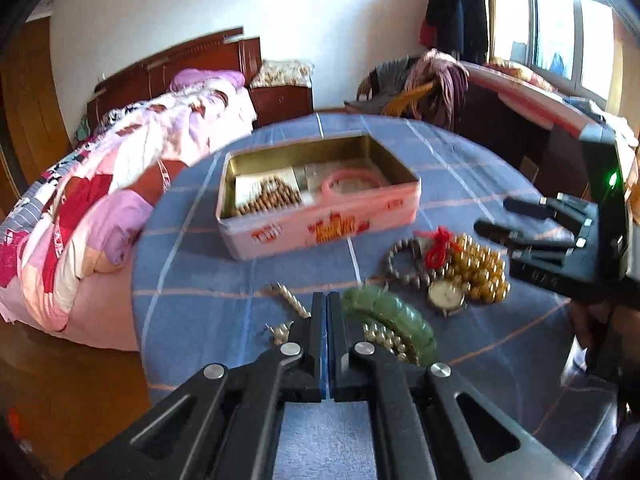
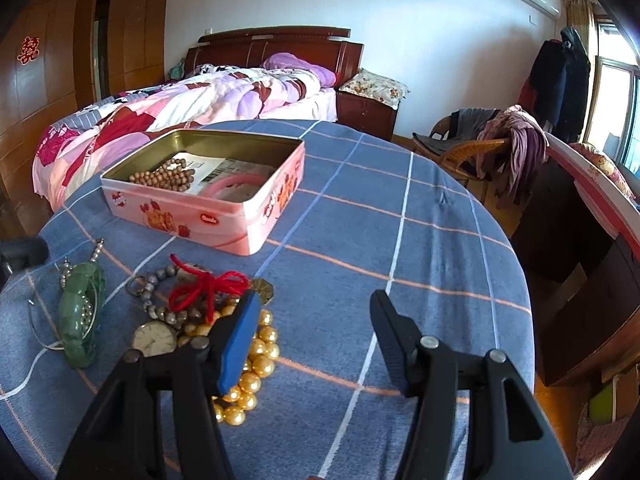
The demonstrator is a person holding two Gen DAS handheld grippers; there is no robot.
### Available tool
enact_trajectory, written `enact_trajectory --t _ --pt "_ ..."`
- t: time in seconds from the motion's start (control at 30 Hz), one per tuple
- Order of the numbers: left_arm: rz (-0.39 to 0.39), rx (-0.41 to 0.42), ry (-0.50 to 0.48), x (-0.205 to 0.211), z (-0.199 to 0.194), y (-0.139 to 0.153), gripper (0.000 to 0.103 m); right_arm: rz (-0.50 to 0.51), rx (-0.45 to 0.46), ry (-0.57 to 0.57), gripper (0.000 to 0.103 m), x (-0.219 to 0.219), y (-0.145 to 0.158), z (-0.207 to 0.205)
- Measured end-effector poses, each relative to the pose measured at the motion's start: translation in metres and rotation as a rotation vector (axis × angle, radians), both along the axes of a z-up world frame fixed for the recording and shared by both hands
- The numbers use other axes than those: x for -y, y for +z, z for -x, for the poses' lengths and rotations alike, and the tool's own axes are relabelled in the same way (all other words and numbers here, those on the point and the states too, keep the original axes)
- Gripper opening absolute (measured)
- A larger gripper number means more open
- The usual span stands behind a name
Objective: Organize jewelry
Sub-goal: 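Withdraw from the tin and grasp the green jade bangle with the left gripper, then lift the jade bangle with the left gripper while the right gripper grasps the red-tasseled item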
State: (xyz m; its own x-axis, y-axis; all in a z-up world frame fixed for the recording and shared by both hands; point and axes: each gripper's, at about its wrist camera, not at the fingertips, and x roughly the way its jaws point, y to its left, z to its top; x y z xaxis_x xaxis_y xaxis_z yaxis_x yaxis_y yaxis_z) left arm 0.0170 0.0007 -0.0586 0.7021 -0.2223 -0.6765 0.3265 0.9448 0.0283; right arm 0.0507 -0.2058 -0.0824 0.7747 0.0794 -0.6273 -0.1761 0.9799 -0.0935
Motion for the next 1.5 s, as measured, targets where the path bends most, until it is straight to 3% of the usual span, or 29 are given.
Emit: enact_trajectory --t 0.13,0.3,0.37,0.5,0.57,0.63,0.67,0.83,0.93,1.0,1.07,1.17,1.5 --pt "-0.001 0.026 0.018 -0.007 -0.002 0.007 0.0 -0.003 -0.005 0.0 0.059 0.001 -0.001 0.001" --pt "-0.02 -0.022 0.05 -0.009 -0.012 -0.005 0.004 -0.006 -0.009 0.005 0.066 0.001 0.0 0.001" --pt "-0.048 -0.042 0.062 -0.007 -0.015 -0.013 0.023 -0.007 -0.01 0.007 0.068 0.0 0.0 0.0" --pt "-0.036 -0.059 0.063 -0.005 -0.014 -0.019 0.036 -0.016 -0.011 0.012 0.068 0.001 -0.001 0.0" --pt "-0.038 -0.045 0.062 -0.003 -0.012 -0.018 0.058 -0.018 -0.013 0.008 0.068 0.003 -0.001 0.0" --pt "-0.027 -0.028 0.068 0.0 -0.008 -0.015 0.071 -0.017 -0.014 0.004 0.068 0.005 0.0 0.0" --pt "-0.02 -0.024 0.064 0.001 -0.007 -0.013 0.071 -0.016 -0.014 0.001 0.068 0.006 0.0 0.0" --pt "-0.007 -0.06 0.014 0.021 -0.009 -0.016 0.071 0.001 -0.011 -0.006 0.068 0.009 -0.002 0.002" --pt "-0.041 -0.075 -0.025 0.039 -0.011 -0.021 0.071 0.004 -0.014 -0.015 0.068 0.014 -0.003 0.003" --pt "-0.076 -0.09 -0.045 0.051 -0.014 -0.028 0.063 -0.002 -0.017 -0.017 0.068 0.017 -0.004 0.003" --pt "-0.083 -0.106 -0.071 0.056 -0.017 -0.033 0.023 -0.003 -0.017 -0.013 0.068 0.017 -0.003 0.003" --pt "-0.064 -0.1 -0.091 0.058 -0.017 -0.032 0.012 -0.005 -0.014 -0.009 0.068 0.017 -0.003 0.004" --pt "0.007 0.034 -0.091 0.039 -0.007 0.012 0.006 -0.006 -0.016 0.002 0.068 0.016 -0.004 0.004"
